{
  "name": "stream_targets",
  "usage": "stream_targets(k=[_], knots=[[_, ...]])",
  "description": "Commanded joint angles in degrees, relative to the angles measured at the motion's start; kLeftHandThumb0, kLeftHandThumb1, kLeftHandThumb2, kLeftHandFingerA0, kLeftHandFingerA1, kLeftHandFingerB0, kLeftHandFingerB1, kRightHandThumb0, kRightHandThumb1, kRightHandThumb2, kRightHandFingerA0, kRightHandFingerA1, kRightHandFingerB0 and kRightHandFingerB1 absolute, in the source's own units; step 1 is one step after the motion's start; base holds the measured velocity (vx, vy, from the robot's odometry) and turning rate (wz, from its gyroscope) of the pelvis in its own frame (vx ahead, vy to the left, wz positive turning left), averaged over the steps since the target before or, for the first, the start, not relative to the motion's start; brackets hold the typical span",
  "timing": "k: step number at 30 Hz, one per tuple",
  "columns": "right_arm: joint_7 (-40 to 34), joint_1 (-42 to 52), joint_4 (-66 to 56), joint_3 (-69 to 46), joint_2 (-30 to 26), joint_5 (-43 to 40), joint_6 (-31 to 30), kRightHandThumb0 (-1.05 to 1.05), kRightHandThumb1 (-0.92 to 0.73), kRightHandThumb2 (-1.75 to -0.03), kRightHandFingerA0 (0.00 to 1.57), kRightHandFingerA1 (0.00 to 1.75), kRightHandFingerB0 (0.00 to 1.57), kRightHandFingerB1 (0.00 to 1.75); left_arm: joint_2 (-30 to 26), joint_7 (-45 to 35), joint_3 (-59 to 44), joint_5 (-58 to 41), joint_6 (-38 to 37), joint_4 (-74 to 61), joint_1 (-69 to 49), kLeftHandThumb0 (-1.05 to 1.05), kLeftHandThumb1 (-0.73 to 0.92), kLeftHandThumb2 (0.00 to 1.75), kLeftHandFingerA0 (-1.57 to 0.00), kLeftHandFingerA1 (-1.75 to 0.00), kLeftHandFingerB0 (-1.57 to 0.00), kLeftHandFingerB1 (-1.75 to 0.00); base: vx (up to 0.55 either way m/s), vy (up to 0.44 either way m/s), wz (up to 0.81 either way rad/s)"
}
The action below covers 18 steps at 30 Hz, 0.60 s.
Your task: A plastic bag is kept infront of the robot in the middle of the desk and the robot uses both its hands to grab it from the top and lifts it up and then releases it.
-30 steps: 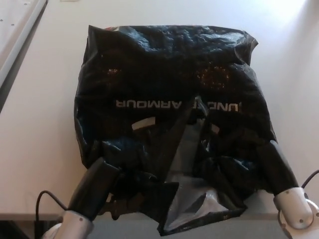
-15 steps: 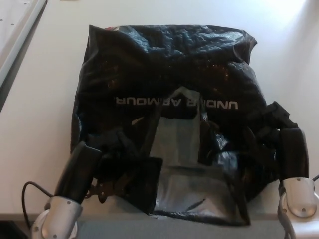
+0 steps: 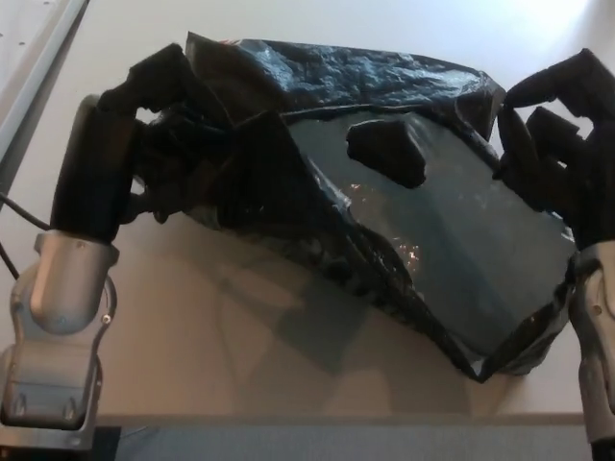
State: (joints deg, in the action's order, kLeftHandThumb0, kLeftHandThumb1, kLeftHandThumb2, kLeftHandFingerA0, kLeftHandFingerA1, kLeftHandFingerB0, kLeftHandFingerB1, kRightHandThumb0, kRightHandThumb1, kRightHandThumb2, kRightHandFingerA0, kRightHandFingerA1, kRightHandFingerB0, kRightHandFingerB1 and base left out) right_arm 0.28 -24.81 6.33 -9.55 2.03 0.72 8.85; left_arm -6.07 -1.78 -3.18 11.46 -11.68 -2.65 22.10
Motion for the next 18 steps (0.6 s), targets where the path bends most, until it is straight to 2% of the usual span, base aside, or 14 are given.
stream_targets(k=[1,4,5,6,7,8,9,10,11,12,13,14,15,18], knots=[[3.4,2.39,-2.03,-0.98,-2.38,-5.34,-4.17,-0.35,-0.56,-0.86,1.22,1.47,0.86,1.26,0.23,0.17,0.42,-1.7,1.8,-1.59,-0.88,-0.17,0.63,0.58,-0.9,-1.75,-0.67,-1.75,0.0,0.0,0.0],[3.63,3.6,-2.88,0.02,-4.9,-2.87,-4.95,-0.38,-0.52,-0.86,1.23,1.45,0.84,1.22,-0.01,0.74,1.06,-0.58,1.37,-1.24,-1.57,-0.19,0.64,0.58,-0.87,-1.75,-0.65,-1.75,0.0,0.0,0.0],[5.11,4.83,-2.69,0.75,-7.24,-1.57,-4.77,-0.54,-0.64,-0.59,0.91,1.55,0.73,1.02,-0.14,1.11,1.43,-0.07,-0.27,-0.23,-2.33,-0.16,0.64,0.57,-0.87,-1.75,-0.66,-1.75,0.0,0.0,0.0],[5.3,5.14,-3.12,1.19,-8.03,-0.96,-5.45,-0.6,-0.62,-0.64,0.91,1.55,0.66,0.82,-0.07,1.27,1.5,-0.08,-0.43,-0.07,-2.42,-0.14,0.64,0.57,-0.87,-1.75,-0.66,-1.75,0.0,0.0,0.0],[5.26,5.42,-3.81,1.85,-8.97,-0.38,-6.52,-0.6,-0.62,-0.64,0.91,1.55,0.66,0.82,0.02,1.48,1.56,-0.18,-0.41,0.01,-2.43,-0.14,0.64,0.57,-0.87,-1.75,-0.66,-1.75,0.0,0.0,0.0],[6.82,7.5,-6.09,3.34,-11.12,1.06,-6.99,-0.73,-0.52,-0.91,0.63,0.88,0.4,0.56,-0.33,1.64,1.75,0.19,-1.21,0.51,-3.01,-0.15,0.65,0.57,-0.86,-1.75,-0.65,-1.75,0.0,0.0,0.0],[7.71,8.03,-6.78,3.99,-12.37,1.5,-6.92,-0.77,-0.71,-0.61,0.46,0.57,0.29,0.37,-0.5,1.55,1.65,-0.09,-1.57,0.78,-2.97,-0.15,0.66,0.57,-0.84,-1.75,-0.64,-1.75,0.0,0.0,0.0],[8.55,8.45,-7.41,4.67,-13.71,1.79,-6.84,-0.77,-0.71,-0.61,0.46,0.57,0.29,0.37,-0.66,1.42,1.49,-0.5,-1.94,1.08,-2.84,-0.15,0.66,0.57,-0.84,-1.75,-0.64,-1.75,0.0,0.0,0.0],[9.06,9.61,-9.18,5.34,-15.2,2.03,-7.9,-0.82,-0.57,-0.94,0.34,0.57,0.14,0.44,-0.64,1.35,1.43,-0.74,-1.68,0.9,-3.0,-0.16,0.66,0.58,-0.85,-1.75,-0.64,-1.75,0.0,0.0,0.0],[10.47,10.58,-10.44,5.43,-16.9,1.39,-8.61,-0.84,-0.59,-0.97,0.18,0.52,0.03,0.29,-0.43,1.27,1.42,-1.03,-1.16,0.62,-3.06,-0.16,0.67,0.58,-0.85,-1.75,-0.64,-1.75,0.0,0.0,0.0],[10.95,11.02,-11.09,5.6,-17.77,0.96,-9.06,-0.84,-0.59,-0.97,0.18,0.52,0.03,0.29,-0.35,1.24,1.42,-1.16,-0.97,0.52,-3.08,-0.16,0.67,0.58,-0.85,-1.75,-0.64,-1.75,0.0,0.0,0.0],[15.33,12.98,-11.88,4.76,-20.78,-2.21,-8.94,-0.98,-0.61,-1.02,0.0,0.31,0.0,0.05,-0.41,1.65,1.37,-0.71,-1.12,0.4,-3.3,-0.15,0.67,0.58,-0.86,-1.75,-0.64,-1.75,0.0,0.0,0.0],[17.18,13.87,-11.71,4.46,-22.46,-3.22,-7.78,-1.04,-0.64,-1.01,0.0,0.23,0.0,0.0,0.0,1.47,1.23,-1.39,0.0,-0.15,-3.45,-0.16,0.66,0.58,-0.86,-1.75,-0.65,-1.75,0.0,0.0,0.0],[19.01,15.65,-12.02,3.69,-24.96,-4.64,-7.0,-1.03,-0.6,-1.0,0.0,0.21,0.0,0.02,-0.25,1.31,1.07,-1.6,-0.41,0.04,-3.34,-0.15,0.67,0.58,-0.85,-1.75,-0.64,-1.75,0.0,0.0,0.0]])
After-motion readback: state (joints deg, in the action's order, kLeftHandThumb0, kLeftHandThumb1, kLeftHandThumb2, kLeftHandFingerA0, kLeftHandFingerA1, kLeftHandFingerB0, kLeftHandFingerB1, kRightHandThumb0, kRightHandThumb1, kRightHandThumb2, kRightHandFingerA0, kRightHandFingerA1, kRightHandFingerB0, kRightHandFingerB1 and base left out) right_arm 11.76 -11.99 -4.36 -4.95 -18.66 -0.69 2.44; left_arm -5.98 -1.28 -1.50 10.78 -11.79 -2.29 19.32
